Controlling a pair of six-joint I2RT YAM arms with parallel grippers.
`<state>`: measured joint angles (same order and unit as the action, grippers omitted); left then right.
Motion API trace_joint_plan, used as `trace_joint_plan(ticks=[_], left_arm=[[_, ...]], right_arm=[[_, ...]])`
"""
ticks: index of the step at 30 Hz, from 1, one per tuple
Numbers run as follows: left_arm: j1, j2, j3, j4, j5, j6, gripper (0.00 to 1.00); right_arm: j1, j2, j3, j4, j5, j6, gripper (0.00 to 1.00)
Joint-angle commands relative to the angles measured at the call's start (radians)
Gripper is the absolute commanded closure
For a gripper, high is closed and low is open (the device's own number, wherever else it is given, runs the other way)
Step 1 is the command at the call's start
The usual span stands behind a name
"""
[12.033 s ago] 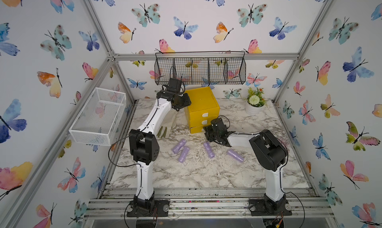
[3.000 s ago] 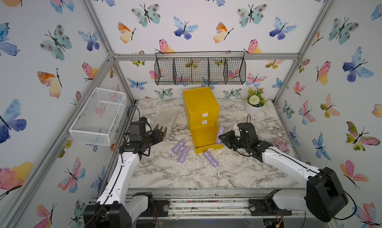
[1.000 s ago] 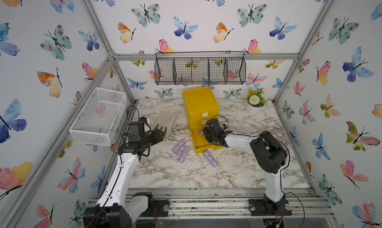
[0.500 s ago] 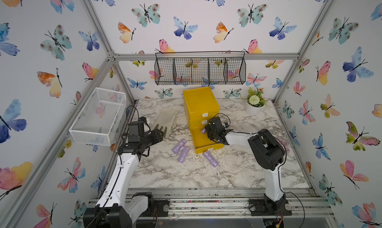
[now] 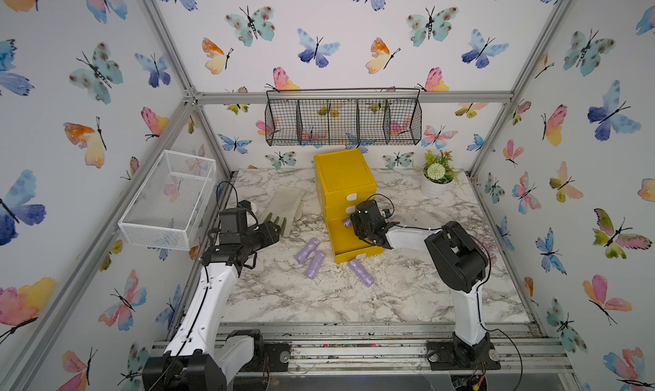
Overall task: Sort the rolls of trash bags by color and place them into the drawer
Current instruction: Place the roll of trash bags in the drawer.
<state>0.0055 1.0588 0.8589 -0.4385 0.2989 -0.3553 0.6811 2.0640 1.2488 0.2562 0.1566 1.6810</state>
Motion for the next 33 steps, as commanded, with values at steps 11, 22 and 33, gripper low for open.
trace_joint_plan(ticks=[11,22,33], left_arm=[[0.011,-0.014,-0.008,-0.006,0.009,0.009,0.45],[0.012,-0.003,-0.012,-0.005,0.000,0.010,0.45],[-0.037,-0.019,-0.074,-0.027,0.046,-0.010,0.48]], right_arm=[[-0.003,-0.235,-0.121,-0.037,0.011,-0.185,0.58],[-0.005,-0.574,-0.286,-0.091,-0.098,-0.656,0.55],[-0.016,-0.872,-0.384,-0.373,-0.131,-0.911,0.47]])
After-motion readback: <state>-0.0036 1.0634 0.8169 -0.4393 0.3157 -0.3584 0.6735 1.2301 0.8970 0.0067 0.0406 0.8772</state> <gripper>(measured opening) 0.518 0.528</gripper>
